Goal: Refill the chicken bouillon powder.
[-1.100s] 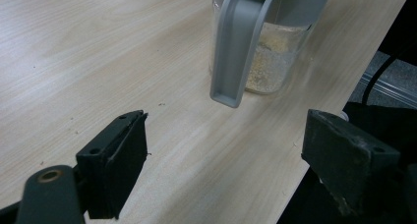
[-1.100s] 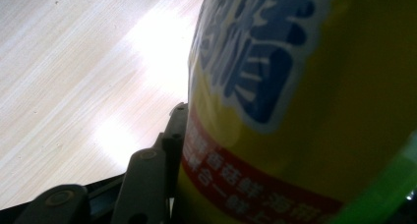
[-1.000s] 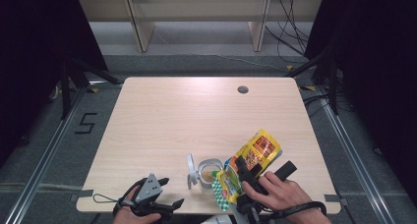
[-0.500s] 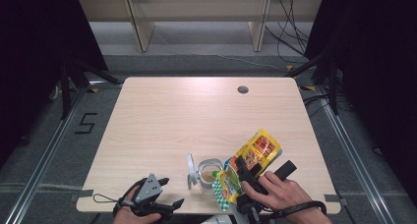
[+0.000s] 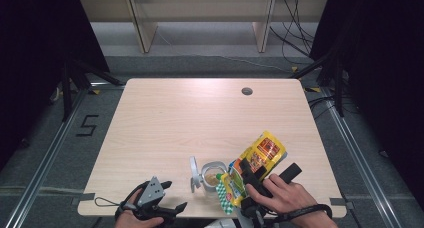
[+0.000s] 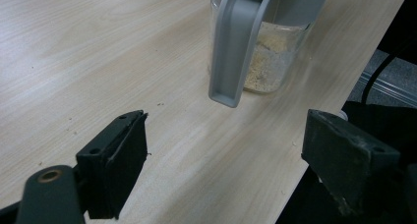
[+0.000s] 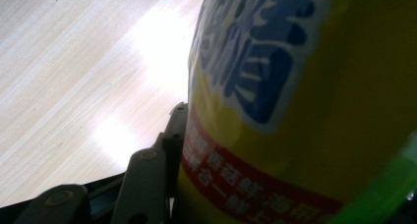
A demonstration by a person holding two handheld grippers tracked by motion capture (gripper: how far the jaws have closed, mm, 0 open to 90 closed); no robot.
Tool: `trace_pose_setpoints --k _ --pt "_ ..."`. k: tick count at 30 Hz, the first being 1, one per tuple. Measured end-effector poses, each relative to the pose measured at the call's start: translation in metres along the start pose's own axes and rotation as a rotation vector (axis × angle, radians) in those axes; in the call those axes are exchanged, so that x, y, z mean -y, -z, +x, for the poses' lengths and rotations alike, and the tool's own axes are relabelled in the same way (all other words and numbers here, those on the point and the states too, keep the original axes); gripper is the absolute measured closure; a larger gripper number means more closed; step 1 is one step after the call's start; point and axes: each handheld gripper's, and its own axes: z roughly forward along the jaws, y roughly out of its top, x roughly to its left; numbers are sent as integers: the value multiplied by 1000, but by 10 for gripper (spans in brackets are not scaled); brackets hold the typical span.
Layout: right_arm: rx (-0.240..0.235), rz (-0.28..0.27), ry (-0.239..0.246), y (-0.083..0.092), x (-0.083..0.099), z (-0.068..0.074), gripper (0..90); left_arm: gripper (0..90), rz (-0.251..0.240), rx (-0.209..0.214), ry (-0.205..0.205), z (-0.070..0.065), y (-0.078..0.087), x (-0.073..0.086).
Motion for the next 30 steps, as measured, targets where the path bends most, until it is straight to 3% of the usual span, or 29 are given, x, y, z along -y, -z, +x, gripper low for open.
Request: trace_pose_setpoints --k 18,19,21,23,30 --pt "0 -2 3 0 0 0 589 166 1 1 0 0 0 0" --pt "2 -5 2 0 0 0 589 166 24 -1 -27 2 2 0" --pt "2 -4 9 0 0 -1 588 166 6 -4 -7 1 0 0" --pt "1 -1 3 0 0 -1 589 166 24 -2 -27 2 2 0" --pt "-1 -2 1 -1 0 -1 589 166 6 -3 -7 1 0 0"
